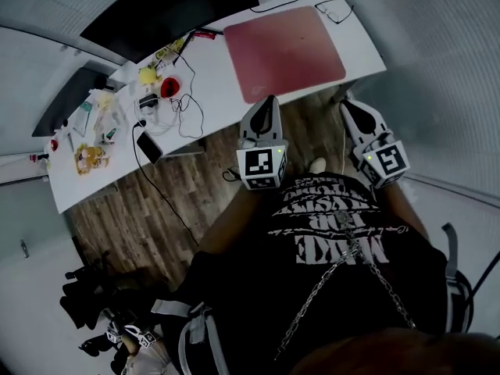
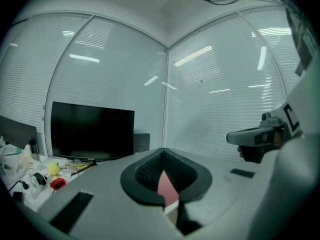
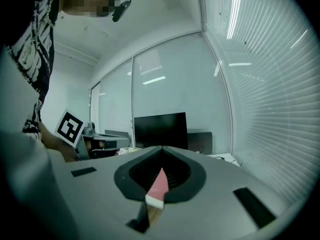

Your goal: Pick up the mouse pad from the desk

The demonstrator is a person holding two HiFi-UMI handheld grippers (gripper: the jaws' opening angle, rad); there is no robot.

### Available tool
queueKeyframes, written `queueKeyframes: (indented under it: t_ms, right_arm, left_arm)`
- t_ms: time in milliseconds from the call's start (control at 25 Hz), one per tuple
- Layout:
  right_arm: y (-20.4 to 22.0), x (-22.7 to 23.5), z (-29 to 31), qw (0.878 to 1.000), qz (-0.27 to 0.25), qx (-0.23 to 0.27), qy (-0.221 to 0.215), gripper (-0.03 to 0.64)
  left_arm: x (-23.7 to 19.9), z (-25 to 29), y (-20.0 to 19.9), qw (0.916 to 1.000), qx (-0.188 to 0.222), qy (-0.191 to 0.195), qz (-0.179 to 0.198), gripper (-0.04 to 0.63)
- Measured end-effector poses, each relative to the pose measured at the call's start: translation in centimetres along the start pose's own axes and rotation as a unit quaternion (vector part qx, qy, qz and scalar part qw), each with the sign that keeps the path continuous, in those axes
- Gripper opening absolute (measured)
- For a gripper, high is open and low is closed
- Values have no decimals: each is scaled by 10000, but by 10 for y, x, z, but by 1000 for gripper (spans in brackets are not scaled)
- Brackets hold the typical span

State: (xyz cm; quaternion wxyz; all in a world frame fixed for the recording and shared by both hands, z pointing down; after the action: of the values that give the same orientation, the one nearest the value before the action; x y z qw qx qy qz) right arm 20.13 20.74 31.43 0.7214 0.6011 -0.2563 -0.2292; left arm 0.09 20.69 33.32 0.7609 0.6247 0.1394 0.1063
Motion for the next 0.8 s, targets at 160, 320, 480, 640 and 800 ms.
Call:
queueKeyframes:
  t_ms: [160, 320, 480, 640, 800]
  right_arm:
    - [-3, 27, 2, 9992, -169, 70, -344, 0]
    - [-3, 45, 5, 9983, -70, 27, -579, 0]
    - [3, 55, 9, 9969, 54, -24, -783, 0]
    - [7, 59, 27, 9952, 180, -90, -960, 0]
    - [14, 59, 50, 9945, 265, -281, -976, 0]
  left_arm:
    - [12, 16, -6, 9996, -7, -256, -95, 5]
    - [24, 30, -2, 9988, -86, -458, -163, 5]
    - [26, 33, 5, 9976, -228, -581, -308, 5]
    - [13, 37, 5, 9957, -369, -776, -357, 5]
    - [-4, 46, 20, 9936, -661, -802, -452, 5]
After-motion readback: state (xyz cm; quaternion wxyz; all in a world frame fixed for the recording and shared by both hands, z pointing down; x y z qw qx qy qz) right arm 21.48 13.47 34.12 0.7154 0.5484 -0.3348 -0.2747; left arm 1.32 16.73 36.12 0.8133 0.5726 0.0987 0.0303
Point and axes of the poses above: the fingertips, and each gripper's own axes: z forward along the fingers, x to its right, y out of its underside, the point moved 5 cm from there along -z, backward along the fingers, and after that the axes turned 1 degree about y, right-handed, at the moved point
